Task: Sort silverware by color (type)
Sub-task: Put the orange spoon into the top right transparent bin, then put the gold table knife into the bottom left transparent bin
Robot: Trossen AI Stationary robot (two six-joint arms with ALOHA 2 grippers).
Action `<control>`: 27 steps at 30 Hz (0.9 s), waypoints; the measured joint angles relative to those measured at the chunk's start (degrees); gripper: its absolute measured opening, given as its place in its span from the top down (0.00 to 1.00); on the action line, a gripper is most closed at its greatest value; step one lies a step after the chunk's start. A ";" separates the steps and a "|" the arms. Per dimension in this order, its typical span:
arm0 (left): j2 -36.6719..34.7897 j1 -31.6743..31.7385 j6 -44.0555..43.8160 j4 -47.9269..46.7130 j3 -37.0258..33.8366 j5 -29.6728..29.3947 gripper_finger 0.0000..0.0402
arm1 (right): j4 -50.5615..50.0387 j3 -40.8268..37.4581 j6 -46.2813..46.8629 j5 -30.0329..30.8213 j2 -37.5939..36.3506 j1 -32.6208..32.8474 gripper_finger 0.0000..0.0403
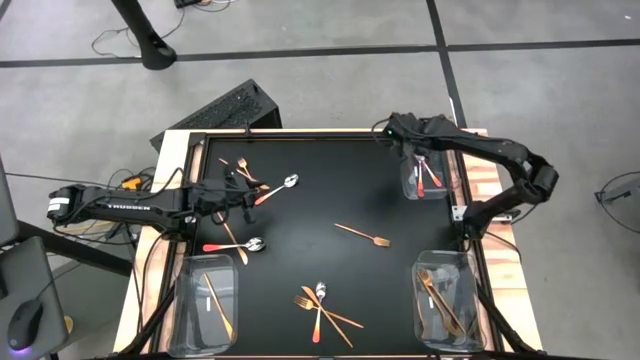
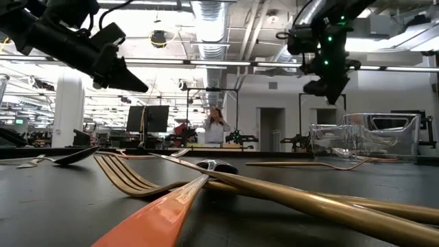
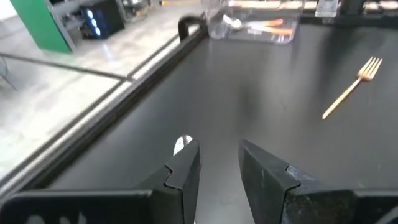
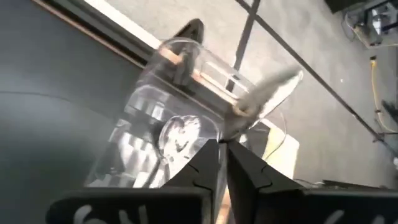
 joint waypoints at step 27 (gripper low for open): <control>-0.02 -0.02 -7.27 -4.46 0.00 -0.37 0.75 | 53.40 1.14 4.00 -28.01 15.09 23.32 0.79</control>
